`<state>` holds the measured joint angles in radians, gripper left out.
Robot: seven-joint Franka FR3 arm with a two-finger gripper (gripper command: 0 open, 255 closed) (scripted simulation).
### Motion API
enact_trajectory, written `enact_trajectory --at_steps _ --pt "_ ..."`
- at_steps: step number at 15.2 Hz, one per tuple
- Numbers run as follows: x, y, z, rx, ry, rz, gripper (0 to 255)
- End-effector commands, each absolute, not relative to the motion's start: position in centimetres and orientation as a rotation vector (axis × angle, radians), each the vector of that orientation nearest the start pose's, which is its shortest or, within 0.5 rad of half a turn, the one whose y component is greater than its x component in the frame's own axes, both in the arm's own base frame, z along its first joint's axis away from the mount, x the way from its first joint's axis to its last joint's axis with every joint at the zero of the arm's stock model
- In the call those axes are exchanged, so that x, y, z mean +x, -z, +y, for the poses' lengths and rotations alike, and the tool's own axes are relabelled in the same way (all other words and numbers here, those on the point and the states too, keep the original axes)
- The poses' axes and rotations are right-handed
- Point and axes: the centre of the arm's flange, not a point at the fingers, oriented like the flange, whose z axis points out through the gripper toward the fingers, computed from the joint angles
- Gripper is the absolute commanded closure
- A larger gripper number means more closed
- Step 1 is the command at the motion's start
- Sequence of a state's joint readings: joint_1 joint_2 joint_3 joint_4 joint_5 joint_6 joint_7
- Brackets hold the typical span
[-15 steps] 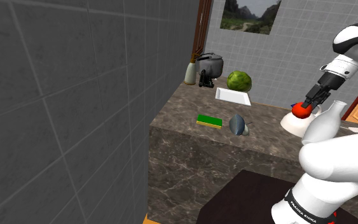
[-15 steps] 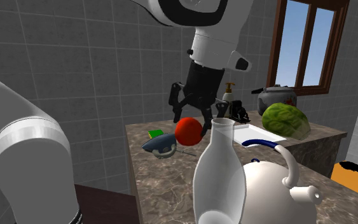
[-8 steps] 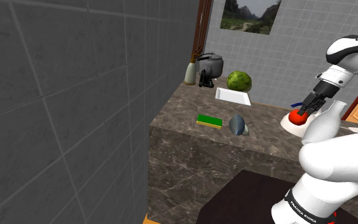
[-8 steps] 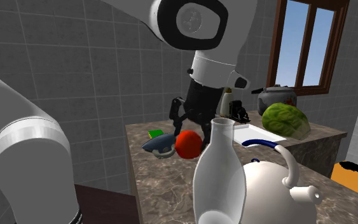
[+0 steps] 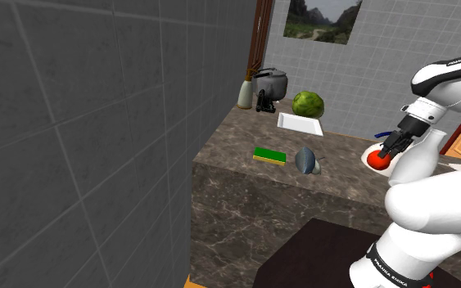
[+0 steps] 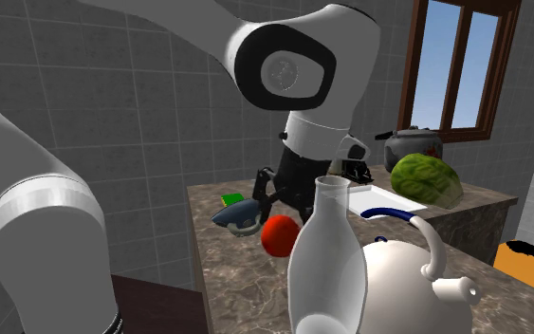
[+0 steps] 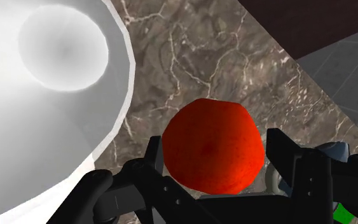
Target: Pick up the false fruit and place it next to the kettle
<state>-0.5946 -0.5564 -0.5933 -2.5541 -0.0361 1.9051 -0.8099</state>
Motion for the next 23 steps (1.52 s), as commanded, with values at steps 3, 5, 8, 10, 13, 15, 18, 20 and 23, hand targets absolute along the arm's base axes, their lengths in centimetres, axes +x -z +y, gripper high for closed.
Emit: enact_trajectory --at_steps 3,5,8,10,13,15,18,20,23 --pt "14.0 -39.1 -34.6 -2.821 0.175 0.374 255" --pt "14.0 -38.0 -34.6 -2.821 0.175 0.374 255" --pt "14.0 -36.4 -34.6 -2.821 0.175 0.374 255" --pt "14.0 -35.4 -34.6 -2.821 0.175 0.374 255" --pt "14.0 -33.6 -34.6 -2.821 0.175 0.374 255" --pt "14.0 -33.6 -34.6 -2.821 0.175 0.374 255" --pt "14.0 -33.6 -34.6 -2.821 0.175 0.374 255" --pt "14.0 -33.6 -34.6 -2.821 0.175 0.374 255" --pt "13.6 -33.7 -34.9 -2.821 0.175 0.374 0"
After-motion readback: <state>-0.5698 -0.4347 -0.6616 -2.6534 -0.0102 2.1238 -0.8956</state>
